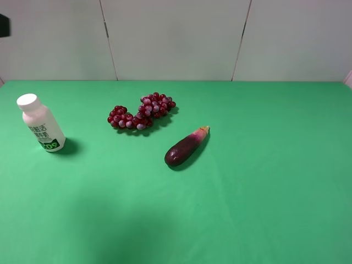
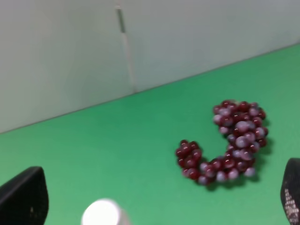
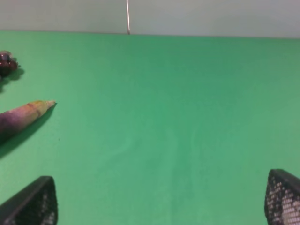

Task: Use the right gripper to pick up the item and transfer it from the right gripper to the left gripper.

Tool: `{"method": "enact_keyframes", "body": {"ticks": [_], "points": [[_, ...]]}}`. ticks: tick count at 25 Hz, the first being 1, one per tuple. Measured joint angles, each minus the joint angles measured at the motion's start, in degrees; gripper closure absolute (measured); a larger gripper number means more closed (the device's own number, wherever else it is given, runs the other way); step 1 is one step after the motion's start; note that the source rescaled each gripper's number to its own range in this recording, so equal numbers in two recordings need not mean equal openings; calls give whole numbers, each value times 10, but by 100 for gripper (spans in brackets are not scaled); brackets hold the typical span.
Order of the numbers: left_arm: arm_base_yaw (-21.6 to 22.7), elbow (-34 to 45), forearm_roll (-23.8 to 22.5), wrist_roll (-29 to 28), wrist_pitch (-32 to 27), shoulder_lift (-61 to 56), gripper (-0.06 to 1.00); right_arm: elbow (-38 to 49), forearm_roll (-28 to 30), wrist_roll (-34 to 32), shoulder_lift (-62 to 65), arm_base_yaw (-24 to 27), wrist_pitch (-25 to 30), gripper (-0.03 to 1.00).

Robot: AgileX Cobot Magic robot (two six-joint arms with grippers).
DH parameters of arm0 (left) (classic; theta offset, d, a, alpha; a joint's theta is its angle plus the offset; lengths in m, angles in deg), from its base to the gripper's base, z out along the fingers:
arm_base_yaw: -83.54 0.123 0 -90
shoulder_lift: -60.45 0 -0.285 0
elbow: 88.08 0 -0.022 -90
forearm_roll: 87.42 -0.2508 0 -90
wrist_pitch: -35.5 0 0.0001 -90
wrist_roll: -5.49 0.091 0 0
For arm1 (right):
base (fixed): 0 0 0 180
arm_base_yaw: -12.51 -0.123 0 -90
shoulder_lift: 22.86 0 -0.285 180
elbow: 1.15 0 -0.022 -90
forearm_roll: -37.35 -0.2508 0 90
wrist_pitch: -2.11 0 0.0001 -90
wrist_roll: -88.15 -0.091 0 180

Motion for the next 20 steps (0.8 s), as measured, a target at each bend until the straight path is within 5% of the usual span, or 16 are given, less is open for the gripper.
{"method": "enact_keyframes", "body": {"ticks": [9,20], "points": [[34,0,-120,-127,-150,-148,-6,0,0,0,0,0,0,8],[34,21,-160,-191,-339,-352,-6,0,0,0,0,0,0,8]]}}
